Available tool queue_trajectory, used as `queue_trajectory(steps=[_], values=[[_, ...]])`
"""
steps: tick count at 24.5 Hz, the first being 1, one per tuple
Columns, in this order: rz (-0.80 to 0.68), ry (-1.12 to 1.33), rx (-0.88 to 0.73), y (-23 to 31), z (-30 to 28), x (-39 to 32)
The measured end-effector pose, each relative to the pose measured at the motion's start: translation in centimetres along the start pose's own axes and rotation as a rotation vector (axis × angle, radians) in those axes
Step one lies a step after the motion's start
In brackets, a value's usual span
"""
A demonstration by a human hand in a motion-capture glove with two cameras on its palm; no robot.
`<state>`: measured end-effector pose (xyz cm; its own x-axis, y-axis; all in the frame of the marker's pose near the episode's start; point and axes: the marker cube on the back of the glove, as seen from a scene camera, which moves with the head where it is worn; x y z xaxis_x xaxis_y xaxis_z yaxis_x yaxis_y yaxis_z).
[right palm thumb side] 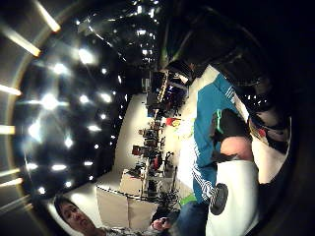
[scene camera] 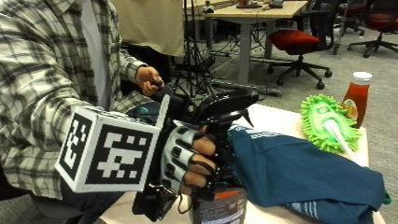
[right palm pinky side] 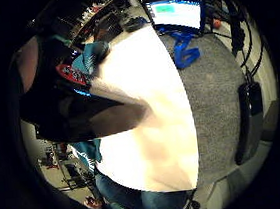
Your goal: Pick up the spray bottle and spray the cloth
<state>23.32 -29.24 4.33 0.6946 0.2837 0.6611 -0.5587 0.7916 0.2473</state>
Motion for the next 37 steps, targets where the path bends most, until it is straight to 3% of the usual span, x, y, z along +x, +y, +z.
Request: queue_trajectory(steps=[14,23,37], values=[[-0.048,0.119,0.089,0.2,0.0,0.1],[-0.041,0.188,0.067,0.9,-1.6,0.7],[-0.015,0.169,0.146,2.0,-2.8,1.3]])
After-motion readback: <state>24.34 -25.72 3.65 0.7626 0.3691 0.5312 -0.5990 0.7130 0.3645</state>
